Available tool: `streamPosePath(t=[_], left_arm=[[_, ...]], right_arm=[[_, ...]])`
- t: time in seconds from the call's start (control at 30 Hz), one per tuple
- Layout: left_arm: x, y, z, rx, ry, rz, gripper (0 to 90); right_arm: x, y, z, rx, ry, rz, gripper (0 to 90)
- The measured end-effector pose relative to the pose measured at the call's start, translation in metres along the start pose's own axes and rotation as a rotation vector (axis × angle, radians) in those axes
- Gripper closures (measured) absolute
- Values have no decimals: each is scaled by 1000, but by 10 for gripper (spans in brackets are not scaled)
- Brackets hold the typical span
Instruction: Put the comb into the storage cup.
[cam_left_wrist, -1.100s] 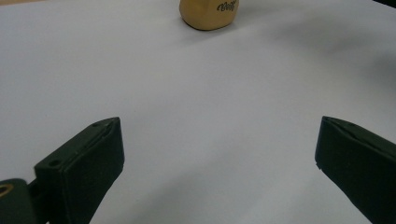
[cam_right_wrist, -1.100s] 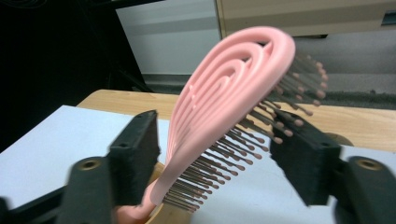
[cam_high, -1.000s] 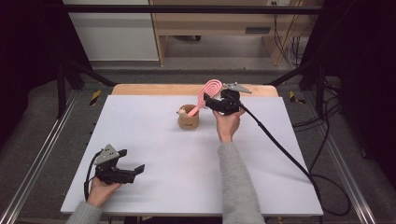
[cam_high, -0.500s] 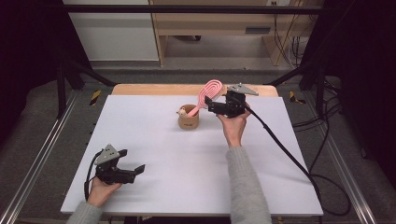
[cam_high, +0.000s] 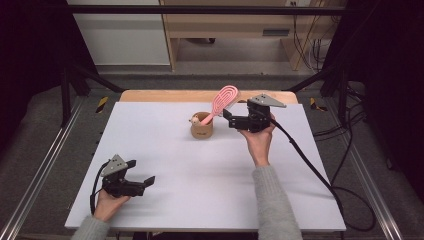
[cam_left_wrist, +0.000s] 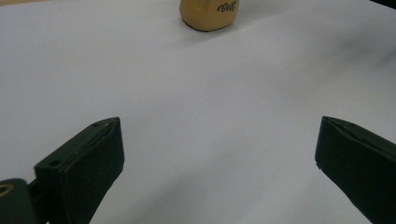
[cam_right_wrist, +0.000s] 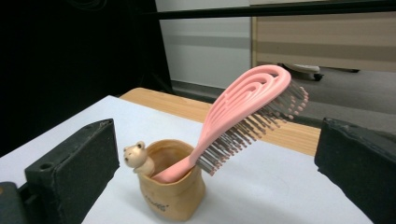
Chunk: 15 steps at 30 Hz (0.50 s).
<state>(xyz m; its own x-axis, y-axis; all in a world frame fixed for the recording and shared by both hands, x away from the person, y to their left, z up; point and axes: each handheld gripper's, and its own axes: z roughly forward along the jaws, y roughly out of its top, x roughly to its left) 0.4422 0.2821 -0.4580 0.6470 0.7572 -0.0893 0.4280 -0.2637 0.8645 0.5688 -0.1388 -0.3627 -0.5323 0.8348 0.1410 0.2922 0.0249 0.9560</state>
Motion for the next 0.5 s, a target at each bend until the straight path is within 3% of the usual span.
streamPosePath(t=[0.2, 0.3, 0.5], left_arm=[[0, 0, 0, 1, 0, 1, 13], [0, 0, 0, -1, 1, 0, 13], [-1, 0, 0, 0, 0, 3, 13]], right_arm=[[5, -2, -11, 16, 68, -26, 0], [8, -4, -19, 11, 81, -64, 0], [11, -12, -33, 17, 116, -72, 0]])
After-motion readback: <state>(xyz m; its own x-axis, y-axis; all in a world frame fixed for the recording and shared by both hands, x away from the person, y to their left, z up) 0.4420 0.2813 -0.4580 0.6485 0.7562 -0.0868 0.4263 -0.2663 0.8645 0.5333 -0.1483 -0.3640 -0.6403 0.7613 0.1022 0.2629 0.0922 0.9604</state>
